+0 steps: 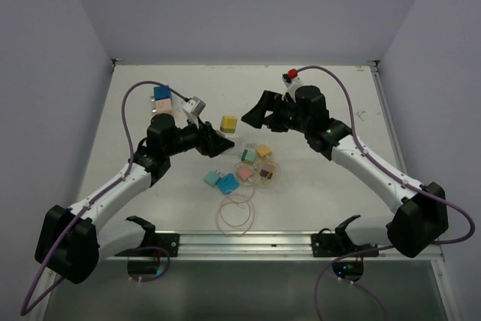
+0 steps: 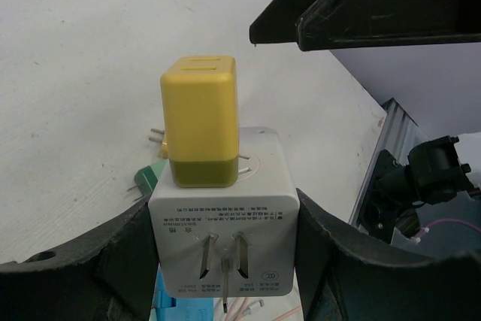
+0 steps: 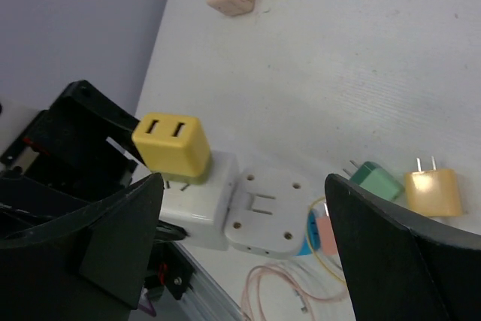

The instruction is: Pull the plug off the socket

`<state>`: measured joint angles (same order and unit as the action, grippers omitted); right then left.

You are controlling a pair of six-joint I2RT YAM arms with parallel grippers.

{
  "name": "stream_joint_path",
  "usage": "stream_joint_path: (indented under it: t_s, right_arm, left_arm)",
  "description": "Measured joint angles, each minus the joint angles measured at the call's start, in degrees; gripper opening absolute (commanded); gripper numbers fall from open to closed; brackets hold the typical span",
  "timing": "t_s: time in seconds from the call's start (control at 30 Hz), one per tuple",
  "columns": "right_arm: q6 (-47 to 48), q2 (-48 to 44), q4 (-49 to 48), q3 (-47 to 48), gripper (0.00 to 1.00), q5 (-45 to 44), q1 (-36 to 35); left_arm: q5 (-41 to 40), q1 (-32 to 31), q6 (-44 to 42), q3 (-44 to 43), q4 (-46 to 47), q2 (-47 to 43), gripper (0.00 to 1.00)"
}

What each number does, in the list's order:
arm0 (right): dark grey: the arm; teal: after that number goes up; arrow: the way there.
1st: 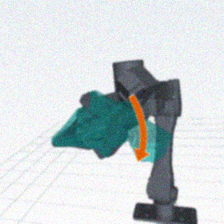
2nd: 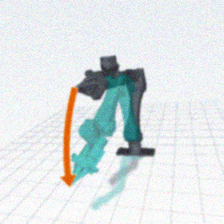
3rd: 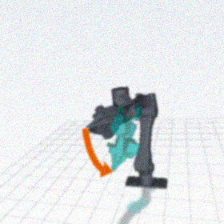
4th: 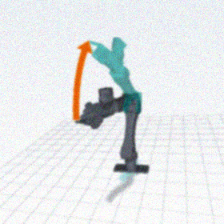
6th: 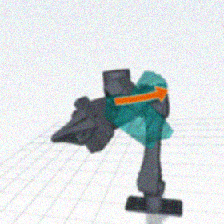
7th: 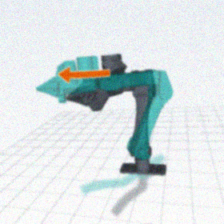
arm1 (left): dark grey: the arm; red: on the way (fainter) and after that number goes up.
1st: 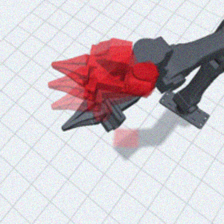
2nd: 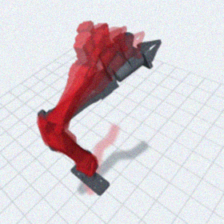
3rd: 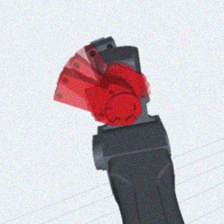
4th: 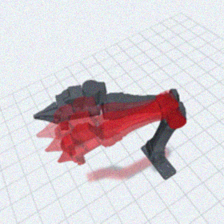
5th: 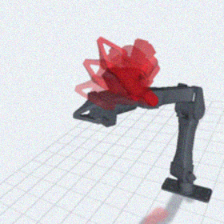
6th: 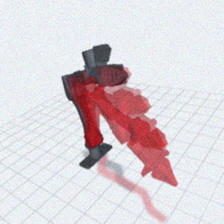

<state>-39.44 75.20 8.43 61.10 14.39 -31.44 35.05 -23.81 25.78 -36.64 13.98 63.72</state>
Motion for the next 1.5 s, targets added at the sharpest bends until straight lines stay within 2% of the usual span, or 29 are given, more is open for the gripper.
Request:
stream_joint_path:
  t_s: [0.43, 0.67, 0.77, 0.9, 0.93, 1.0, 1.03, 1.07, 1.33, 1.5]
  right_arm:
    - [-4.63, 2.78, -4.31, 1.51, 0.89, -0.26, -6.73]
    - [-5.03, 5.99, -4.39, 2.01, 0.79, -1.66, -8.33]
    - [-5.27, 6.97, -4.42, 2.01, 0.68, -1.86, -8.87]
    - [-5.29, 7.8, -4.37, 2.05, 0.44, -3.13, -9.57]
    - [-5.29, 8.0, -4.48, 2.08, 0.31, -3.23, -9.46]
    - [-5.09, 8.11, -4.35, 2.12, 0.17, -3.98, -9.6]
    - [-4.94, 8.11, -4.31, 2.12, 0.06, -4.15, -9.64]
    - [-4.87, 8.11, -4.13, 2.21, 0.01, -4.48, -9.7]
    - [-2.32, 8.35, -0.83, 4.48, 0.0, -7.08, -10.21]
    - [-0.42, 10.05, 2.78, 7.41, 0.0, -6.4, -10.38]
  left_arm:
    - [-4.42, -5.16, 0.04, -0.04, 0.07, 2.21, 0.0]
    - [-5.99, -6.01, 0.04, -0.42, 0.09, 2.4, 0.0]
    - [-6.78, -6.27, 0.07, -0.74, 0.09, 2.4, 0.0]
    - [-7.69, -6.64, 0.02, -1.01, -0.02, 2.54, 0.0]
    - [-8.09, -6.69, 0.09, -1.03, -0.02, 2.58, 0.0]
    - [-8.74, -6.88, 0.13, -1.07, -0.13, 2.78, 0.0]
    - [-9.14, -7.08, 0.11, -1.07, -0.15, 2.82, 0.0]
    - [-9.51, -7.3, 0.11, -1.07, -0.15, 2.82, 0.0]
    - [-12.15, -8.92, 0.48, -0.72, 0.17, 2.69, 0.0]
    - [-14.53, -9.88, 2.23, 2.56, 2.91, 0.98, 0.0]
